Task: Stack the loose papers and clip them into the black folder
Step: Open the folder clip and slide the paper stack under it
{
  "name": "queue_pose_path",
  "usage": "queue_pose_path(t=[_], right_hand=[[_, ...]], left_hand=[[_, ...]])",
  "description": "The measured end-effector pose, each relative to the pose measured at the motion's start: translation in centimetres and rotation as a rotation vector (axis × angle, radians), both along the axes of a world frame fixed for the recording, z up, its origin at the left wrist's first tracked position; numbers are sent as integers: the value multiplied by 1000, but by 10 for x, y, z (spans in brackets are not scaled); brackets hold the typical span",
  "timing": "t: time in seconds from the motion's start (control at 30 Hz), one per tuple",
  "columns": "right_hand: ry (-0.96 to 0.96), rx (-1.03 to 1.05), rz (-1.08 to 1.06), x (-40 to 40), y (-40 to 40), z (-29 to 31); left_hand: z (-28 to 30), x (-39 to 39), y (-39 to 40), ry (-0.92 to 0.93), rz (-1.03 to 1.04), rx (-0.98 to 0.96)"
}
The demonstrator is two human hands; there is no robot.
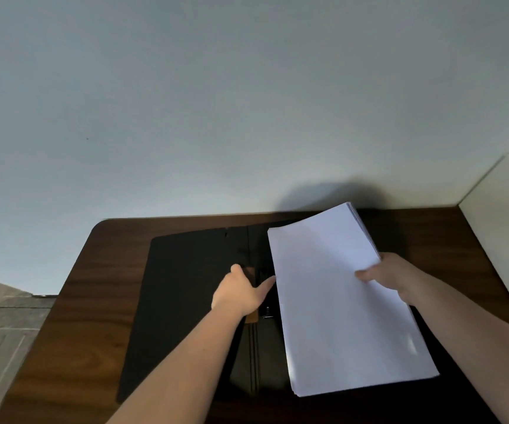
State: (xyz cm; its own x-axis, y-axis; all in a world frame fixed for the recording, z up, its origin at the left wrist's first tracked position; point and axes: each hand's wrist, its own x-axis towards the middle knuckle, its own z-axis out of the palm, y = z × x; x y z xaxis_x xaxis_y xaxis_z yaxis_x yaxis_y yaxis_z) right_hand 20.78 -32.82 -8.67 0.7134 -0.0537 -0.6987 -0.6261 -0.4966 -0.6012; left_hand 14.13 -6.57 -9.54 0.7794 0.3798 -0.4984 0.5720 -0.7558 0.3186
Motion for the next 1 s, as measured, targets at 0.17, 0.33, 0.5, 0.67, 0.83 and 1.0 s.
queue_pose_path(t=[0.17, 0.33, 0.5, 0.67, 0.83, 1.0], right_hand=[[5, -3, -4, 2, -1, -2], [7, 21, 6, -1, 6, -4], [-31, -2, 29, -3, 12, -7], [-77, -25, 35, -5, 18, -8], [-83, -15, 54, -7, 31, -7], [-100, -25, 68, -6, 34, -6]], left_hand=[[-7, 10, -13, 89, -99, 158], [-10, 15, -9, 50, -127, 101], [-13, 16, -5, 28, -204, 86], [-11, 12, 3, -21, -255, 104], [-20, 3, 17, -146, -206, -71], [-22, 2, 23, -172, -219, -117]])
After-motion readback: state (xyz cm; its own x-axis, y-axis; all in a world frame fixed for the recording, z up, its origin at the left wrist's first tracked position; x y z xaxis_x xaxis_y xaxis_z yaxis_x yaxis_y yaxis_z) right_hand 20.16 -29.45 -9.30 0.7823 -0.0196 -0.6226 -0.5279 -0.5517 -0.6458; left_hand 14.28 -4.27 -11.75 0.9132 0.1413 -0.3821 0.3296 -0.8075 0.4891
